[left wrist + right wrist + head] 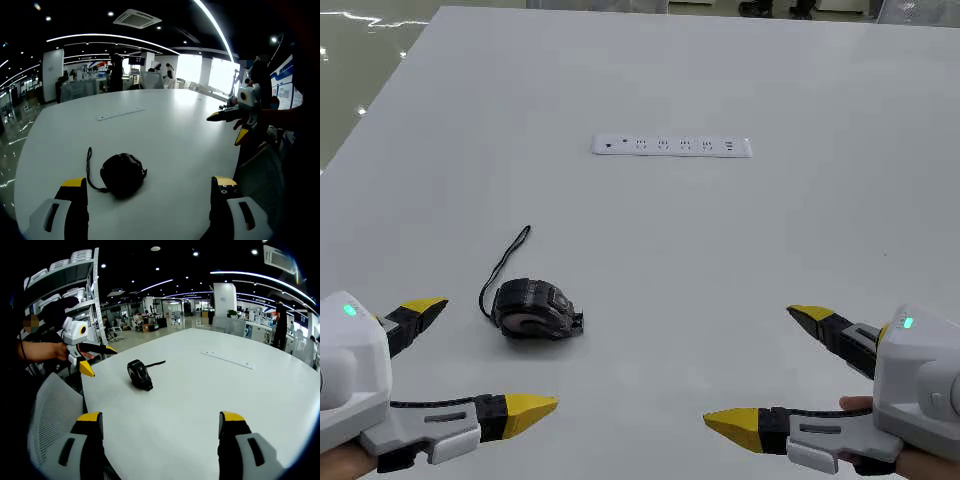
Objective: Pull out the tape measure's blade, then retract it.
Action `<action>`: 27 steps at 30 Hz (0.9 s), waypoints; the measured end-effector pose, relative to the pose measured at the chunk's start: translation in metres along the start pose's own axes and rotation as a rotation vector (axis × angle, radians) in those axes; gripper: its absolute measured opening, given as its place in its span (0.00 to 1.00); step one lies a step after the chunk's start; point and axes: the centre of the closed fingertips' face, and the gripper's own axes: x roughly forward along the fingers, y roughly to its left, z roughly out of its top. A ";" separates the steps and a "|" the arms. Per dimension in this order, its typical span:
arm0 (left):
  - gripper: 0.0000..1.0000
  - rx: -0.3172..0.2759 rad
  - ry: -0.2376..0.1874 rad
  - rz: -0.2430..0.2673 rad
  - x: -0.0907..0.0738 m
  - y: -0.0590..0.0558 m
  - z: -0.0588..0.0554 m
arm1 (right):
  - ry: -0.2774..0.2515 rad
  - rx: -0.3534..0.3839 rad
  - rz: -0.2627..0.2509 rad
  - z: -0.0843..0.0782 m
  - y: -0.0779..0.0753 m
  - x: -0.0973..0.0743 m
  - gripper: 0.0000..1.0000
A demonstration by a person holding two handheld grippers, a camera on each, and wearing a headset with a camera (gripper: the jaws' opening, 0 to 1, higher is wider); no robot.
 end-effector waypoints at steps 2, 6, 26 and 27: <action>1.00 0.004 0.002 0.001 0.000 0.000 0.000 | 0.000 0.002 -0.001 0.000 0.000 -0.001 0.98; 1.00 0.009 0.006 0.004 0.001 0.000 -0.001 | 0.000 -0.001 -0.003 0.000 0.000 -0.002 0.99; 1.00 0.022 0.014 0.005 0.000 0.001 -0.001 | 0.011 -0.014 0.001 0.000 0.001 -0.002 0.98; 1.00 0.022 0.015 0.004 0.000 0.001 -0.001 | 0.013 -0.016 0.003 0.000 0.001 -0.002 0.98</action>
